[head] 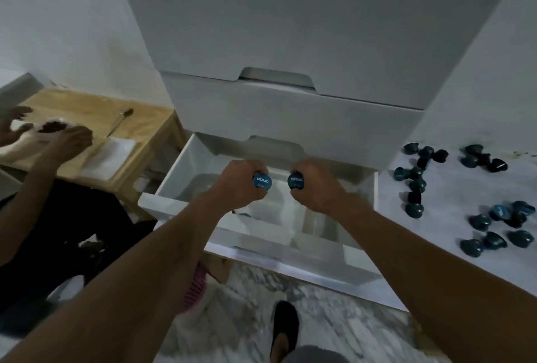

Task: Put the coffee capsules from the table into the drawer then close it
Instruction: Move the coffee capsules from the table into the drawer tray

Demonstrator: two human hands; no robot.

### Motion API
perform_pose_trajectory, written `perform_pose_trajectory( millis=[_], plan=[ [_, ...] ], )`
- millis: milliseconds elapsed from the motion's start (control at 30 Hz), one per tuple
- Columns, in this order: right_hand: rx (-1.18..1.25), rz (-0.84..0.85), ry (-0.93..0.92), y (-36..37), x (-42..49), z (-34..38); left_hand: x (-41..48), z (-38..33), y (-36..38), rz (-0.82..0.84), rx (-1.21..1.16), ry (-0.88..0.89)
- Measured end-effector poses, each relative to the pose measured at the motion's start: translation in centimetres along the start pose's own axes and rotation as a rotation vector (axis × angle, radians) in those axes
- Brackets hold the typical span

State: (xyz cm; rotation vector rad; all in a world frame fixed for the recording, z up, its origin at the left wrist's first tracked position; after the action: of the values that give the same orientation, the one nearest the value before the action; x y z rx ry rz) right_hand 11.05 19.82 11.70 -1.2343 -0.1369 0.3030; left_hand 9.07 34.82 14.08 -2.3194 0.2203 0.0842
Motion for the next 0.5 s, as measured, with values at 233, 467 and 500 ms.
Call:
perform_pose_trajectory(
  millis=[233,467,500],
  plan=[
    [-0.045,0.268,0.052,6.4,2.9,-1.1,4.8,4.3,3.3,0.279,0.124,-0.015],
    [0.042,0.328,0.168,8.7,2.6,-2.2,6.0,7.2,6.5,0.499,0.143,0.010],
    [0.059,0.328,0.191,8.8,2.2,-2.4,6.0,7.3,6.8,0.525,0.146,0.020]
  ],
)
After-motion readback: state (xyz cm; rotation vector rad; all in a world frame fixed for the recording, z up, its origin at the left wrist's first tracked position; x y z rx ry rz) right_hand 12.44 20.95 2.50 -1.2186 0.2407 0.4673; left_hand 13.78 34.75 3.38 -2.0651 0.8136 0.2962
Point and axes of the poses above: each hand's wrist, its own x-axis towards the middle knuckle, its own y-axis out of the palm, z = x × y, the point moved 7 cm from there along x, towards the middle knuckle, and after that the axes turned 12 degrees about -x, right-handed, at the moved point
